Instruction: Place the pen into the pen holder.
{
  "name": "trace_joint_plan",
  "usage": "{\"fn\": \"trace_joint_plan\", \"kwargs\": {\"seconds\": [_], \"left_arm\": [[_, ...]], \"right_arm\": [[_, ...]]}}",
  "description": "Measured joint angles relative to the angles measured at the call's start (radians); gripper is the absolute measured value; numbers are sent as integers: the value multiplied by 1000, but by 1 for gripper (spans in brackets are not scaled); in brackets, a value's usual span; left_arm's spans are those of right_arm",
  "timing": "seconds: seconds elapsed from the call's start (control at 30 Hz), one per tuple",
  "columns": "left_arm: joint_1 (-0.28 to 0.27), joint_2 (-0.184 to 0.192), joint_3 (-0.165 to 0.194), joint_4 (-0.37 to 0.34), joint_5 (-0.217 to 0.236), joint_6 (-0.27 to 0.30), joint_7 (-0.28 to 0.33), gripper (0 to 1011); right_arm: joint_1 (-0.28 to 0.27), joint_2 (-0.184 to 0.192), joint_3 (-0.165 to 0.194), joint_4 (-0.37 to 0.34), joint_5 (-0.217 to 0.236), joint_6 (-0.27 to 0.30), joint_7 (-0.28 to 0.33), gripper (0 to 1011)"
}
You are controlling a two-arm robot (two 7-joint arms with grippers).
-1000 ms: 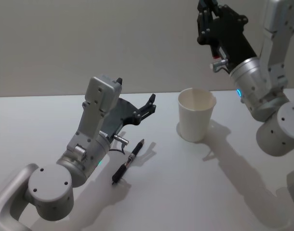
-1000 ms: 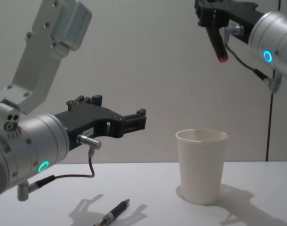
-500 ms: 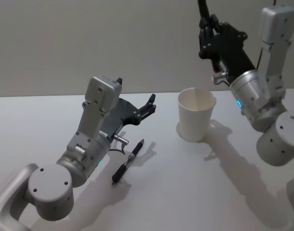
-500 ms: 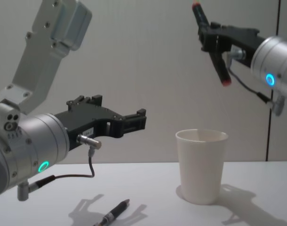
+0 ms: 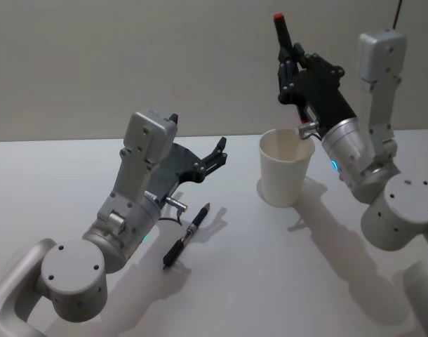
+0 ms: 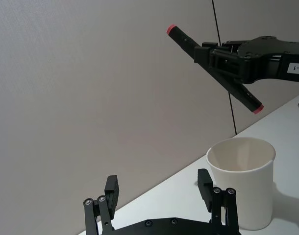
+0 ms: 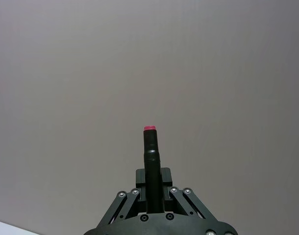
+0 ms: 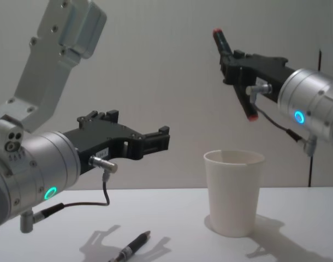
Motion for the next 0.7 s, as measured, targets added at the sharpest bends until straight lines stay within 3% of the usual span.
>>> {"fn": "trace_joint_plan", "kwargs": {"seconds": [0.7], "left_arm": [[0, 0, 0, 0, 0, 0, 0, 1001]], "right_arm": [[-17, -5, -10, 56, -12, -27, -2, 168]]}}
